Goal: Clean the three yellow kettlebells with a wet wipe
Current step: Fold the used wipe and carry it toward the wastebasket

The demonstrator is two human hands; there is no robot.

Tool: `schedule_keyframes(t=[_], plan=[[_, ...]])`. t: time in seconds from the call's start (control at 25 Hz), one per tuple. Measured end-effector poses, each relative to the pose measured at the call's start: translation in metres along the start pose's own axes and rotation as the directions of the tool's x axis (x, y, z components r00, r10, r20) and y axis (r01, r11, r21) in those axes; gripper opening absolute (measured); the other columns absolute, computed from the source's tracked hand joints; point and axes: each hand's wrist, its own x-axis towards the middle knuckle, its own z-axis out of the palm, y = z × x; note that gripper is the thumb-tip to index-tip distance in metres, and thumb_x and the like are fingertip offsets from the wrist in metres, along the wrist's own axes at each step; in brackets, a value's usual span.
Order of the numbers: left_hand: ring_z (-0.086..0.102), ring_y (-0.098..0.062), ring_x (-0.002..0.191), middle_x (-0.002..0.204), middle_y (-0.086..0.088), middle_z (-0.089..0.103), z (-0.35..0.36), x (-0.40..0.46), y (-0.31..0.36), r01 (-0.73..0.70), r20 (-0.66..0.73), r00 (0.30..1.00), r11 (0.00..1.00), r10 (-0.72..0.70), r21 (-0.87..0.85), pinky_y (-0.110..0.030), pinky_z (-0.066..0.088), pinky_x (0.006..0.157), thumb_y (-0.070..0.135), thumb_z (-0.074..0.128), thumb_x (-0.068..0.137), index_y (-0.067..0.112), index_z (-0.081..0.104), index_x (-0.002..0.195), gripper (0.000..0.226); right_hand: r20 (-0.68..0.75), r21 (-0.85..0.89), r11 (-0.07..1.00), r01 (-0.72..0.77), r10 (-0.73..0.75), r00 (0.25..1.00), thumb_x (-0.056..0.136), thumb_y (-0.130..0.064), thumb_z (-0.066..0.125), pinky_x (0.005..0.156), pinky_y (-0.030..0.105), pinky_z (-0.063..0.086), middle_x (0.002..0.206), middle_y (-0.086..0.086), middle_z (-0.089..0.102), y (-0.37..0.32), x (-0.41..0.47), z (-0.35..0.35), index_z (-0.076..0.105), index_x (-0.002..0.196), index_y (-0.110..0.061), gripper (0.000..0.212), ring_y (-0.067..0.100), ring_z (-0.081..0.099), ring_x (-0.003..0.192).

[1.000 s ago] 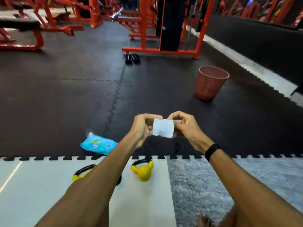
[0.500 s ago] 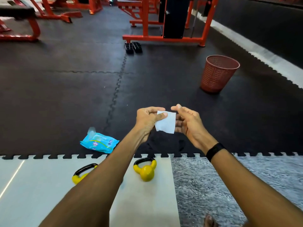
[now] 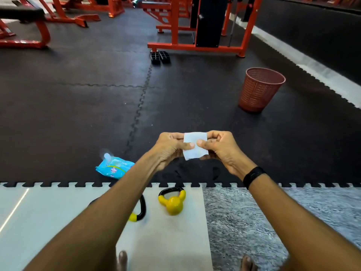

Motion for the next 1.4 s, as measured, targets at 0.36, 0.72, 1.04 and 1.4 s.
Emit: schedule_keyframes(t=[0.36,0.72,1.04,1.4], plan=[[0.072,-0.031,0.083,0.095,-0.023,0.073,-0.025,0.1,-0.038,0.01,-0.234,0.972,1.0,-0.016,-0.026,-0.042,0.06,0.075,0.007,0.071,0.083,-0.008,0.067,0.1,0.023,-0.046,0.016,0.999,-0.049,0.05,0.998,0.089,-0.01,0.065,0.054,0.027,0.057,0.089,0.012,0.073,0.044,0.112,0.009,0.065,0.101,-0.002,0.014,0.017,0.073,0.073],[0.072,-0.033,0.088,0.093,-0.019,0.073,-0.034,0.151,-0.081,0.148,-0.316,0.941,0.987,-0.119,0.069,-0.043,0.06,0.078,0.012,0.07,0.085,0.0,0.07,0.095,0.015,-0.101,0.111,0.956,-0.27,0.281,0.954,0.092,-0.005,0.059,0.063,0.025,0.059,0.097,0.014,0.072,0.104,0.155,0.016,0.064,0.11,0.001,0.019,0.013,0.071,0.073],[0.06,-0.02,0.063,0.077,-0.016,0.066,0.004,0.038,0.011,0.291,-0.285,0.927,0.947,-0.243,0.139,-0.026,0.055,0.054,0.006,0.063,0.09,0.002,0.067,0.088,0.006,-0.17,0.125,0.926,-0.357,0.375,0.911,0.092,-0.004,0.059,0.078,0.045,0.055,0.093,0.017,0.068,0.007,0.05,0.019,0.063,0.103,0.008,0.017,0.024,0.063,0.085],[0.069,-0.022,0.074,0.084,-0.014,0.073,0.144,0.01,0.351,0.057,-0.124,0.992,0.973,-0.03,0.225,-0.037,0.057,0.069,0.011,0.068,0.087,0.004,0.07,0.089,0.008,-0.342,0.146,0.982,-0.124,0.167,0.925,0.091,-0.009,0.062,0.07,0.034,0.058,0.089,0.013,0.073,-0.351,0.014,-0.058,0.068,0.098,-0.003,0.011,0.018,0.07,0.077]])
